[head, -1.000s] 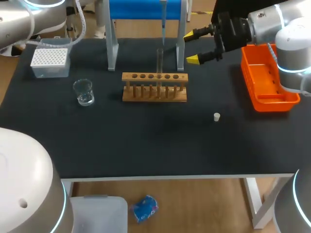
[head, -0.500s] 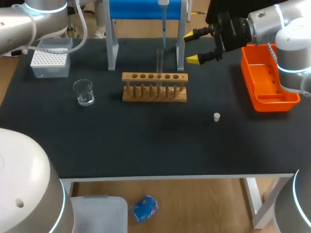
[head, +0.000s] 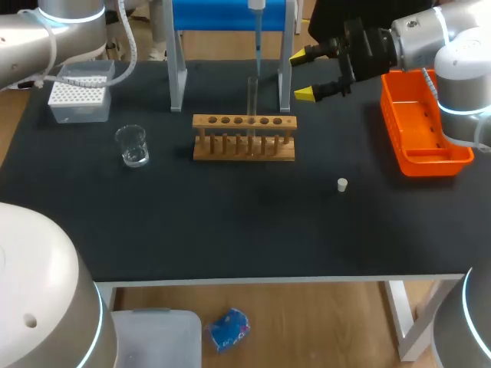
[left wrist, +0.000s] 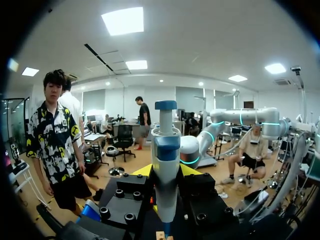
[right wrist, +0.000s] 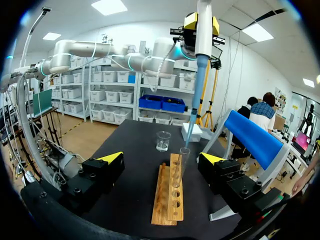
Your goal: Invert the test tube, pick up the pipette, mount the tip to pipette, aspirate from beaker and dispense into the tube, eject the tip, return the pipette, and cap with the stopper.
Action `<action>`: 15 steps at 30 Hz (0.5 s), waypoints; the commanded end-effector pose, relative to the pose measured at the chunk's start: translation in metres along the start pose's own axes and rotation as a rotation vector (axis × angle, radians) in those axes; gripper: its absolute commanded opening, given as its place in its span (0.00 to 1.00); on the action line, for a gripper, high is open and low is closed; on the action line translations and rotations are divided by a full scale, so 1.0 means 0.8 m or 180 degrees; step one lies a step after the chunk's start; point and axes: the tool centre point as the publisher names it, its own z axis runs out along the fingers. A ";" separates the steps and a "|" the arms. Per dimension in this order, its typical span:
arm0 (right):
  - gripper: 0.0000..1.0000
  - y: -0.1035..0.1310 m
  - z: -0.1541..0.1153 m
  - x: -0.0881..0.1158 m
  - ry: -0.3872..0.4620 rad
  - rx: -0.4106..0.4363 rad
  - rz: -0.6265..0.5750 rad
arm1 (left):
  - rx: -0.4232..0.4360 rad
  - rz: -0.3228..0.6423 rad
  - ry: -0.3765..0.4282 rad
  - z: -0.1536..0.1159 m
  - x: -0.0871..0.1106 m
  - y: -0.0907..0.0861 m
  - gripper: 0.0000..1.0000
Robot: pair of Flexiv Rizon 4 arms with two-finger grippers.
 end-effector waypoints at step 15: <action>1.00 0.000 -0.001 0.001 -0.0001 0.0002 -0.0001 | 0.0027 -0.0019 -0.0029 -0.005 0.001 0.011 0.00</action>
